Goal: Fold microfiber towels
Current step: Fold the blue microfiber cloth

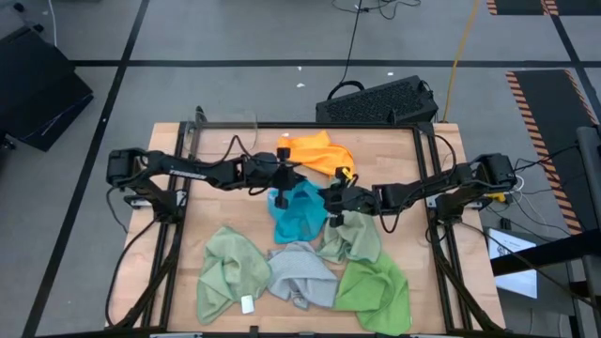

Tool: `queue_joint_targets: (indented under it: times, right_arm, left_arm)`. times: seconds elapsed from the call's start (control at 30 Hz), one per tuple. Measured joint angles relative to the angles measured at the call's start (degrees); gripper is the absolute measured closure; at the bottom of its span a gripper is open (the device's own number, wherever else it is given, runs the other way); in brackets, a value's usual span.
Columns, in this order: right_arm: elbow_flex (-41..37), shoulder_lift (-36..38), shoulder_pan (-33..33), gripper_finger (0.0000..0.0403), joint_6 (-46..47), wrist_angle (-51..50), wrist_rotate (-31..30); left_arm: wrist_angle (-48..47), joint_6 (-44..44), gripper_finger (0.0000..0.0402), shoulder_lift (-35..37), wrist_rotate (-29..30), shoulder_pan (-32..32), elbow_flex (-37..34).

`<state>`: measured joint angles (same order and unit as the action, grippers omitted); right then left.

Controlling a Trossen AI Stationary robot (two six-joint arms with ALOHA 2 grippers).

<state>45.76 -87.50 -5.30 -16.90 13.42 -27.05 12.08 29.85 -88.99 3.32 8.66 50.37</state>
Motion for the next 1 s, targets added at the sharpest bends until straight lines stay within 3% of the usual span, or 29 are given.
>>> queue_joint_targets:
  times: [0.27, 0.4, 0.53, 0.73, 0.87, 1.0]
  right_arm:
    - [-0.02, 0.02, 0.09, 0.0287, 9.94, -3.23, 0.22]
    - [-0.02, 0.02, 0.08, 0.0274, 13.29, -4.58, 0.27]
    - [-0.02, 0.02, 0.07, 0.0301, 14.68, -5.85, 0.27]
    - [-0.02, 0.02, 0.07, 0.0389, 14.73, -5.53, 0.27]
    - [-0.02, 0.02, 0.07, 0.0393, 14.95, -5.50, 0.09]
    - [-0.02, 0.22, 0.09, 0.0400, 13.95, -5.53, -3.15]
  left_arm:
    - [-2.84, 0.13, 0.0396, 2.18, 1.28, -2.05, -0.02]
    - [-2.54, 0.04, 0.0394, 2.39, 1.79, -2.03, -0.02]
    - [-2.79, 0.27, 0.0397, 2.83, 1.85, -1.94, -0.02]
    - [-2.82, 0.83, 0.0394, 2.80, 1.85, -1.94, -0.02]
    - [-2.84, 0.98, 0.0395, 2.80, 1.83, -1.94, -0.02]
    - [-3.02, -2.23, 0.0359, 2.80, 1.76, -1.94, -0.02]
